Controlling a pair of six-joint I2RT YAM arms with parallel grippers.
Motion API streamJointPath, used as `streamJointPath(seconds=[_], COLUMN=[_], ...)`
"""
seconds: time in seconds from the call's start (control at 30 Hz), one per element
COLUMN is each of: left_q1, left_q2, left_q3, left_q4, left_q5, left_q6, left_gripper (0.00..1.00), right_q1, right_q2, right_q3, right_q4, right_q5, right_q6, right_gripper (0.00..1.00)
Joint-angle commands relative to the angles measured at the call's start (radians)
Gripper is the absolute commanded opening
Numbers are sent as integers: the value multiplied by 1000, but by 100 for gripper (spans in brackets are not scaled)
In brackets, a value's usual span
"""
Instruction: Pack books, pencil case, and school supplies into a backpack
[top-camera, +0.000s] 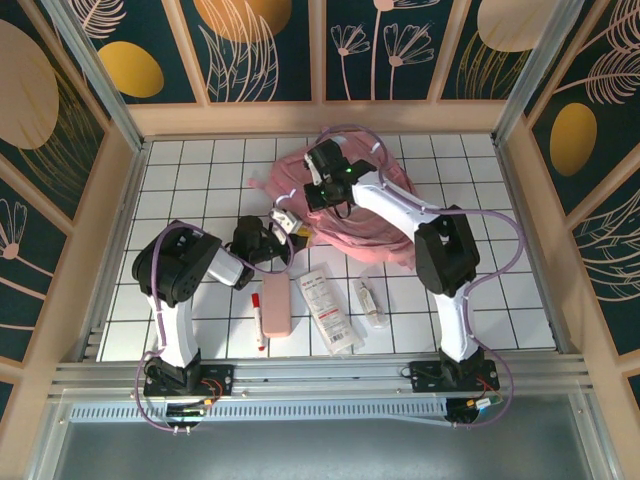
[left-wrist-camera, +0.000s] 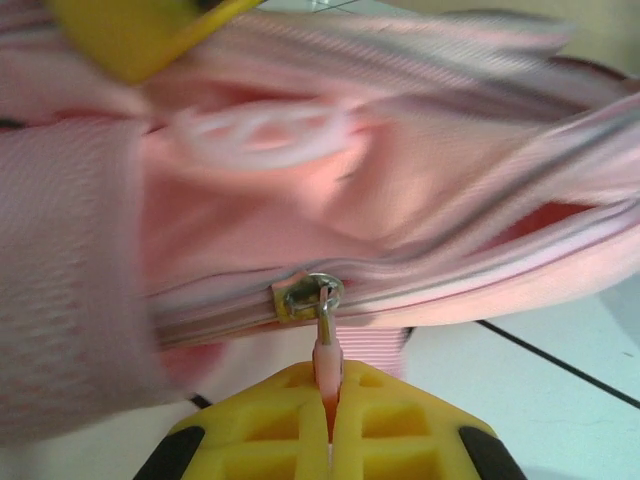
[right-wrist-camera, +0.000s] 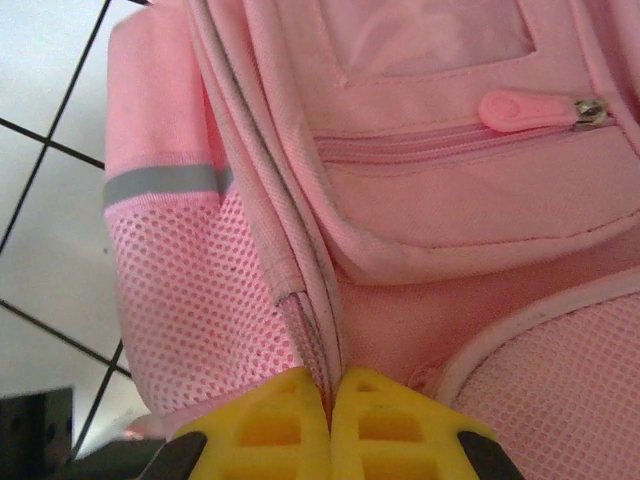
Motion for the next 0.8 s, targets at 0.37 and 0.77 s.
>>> streamJointPath(seconds=[0.37,0.77], left_q1=[-85,-230], left_q2=[-97,-65], left_q3=[23,47], left_q4=[-43,54], left_q5=[135,89], left_q6=[52,-98], left_gripper=[0,0], right_q1=[13,4], right_q2=[144,224], right_q3=[139,143], right_q4=[245,355], right_q5=[91,-46], right_q6=[-29,52], right_gripper=[0,0])
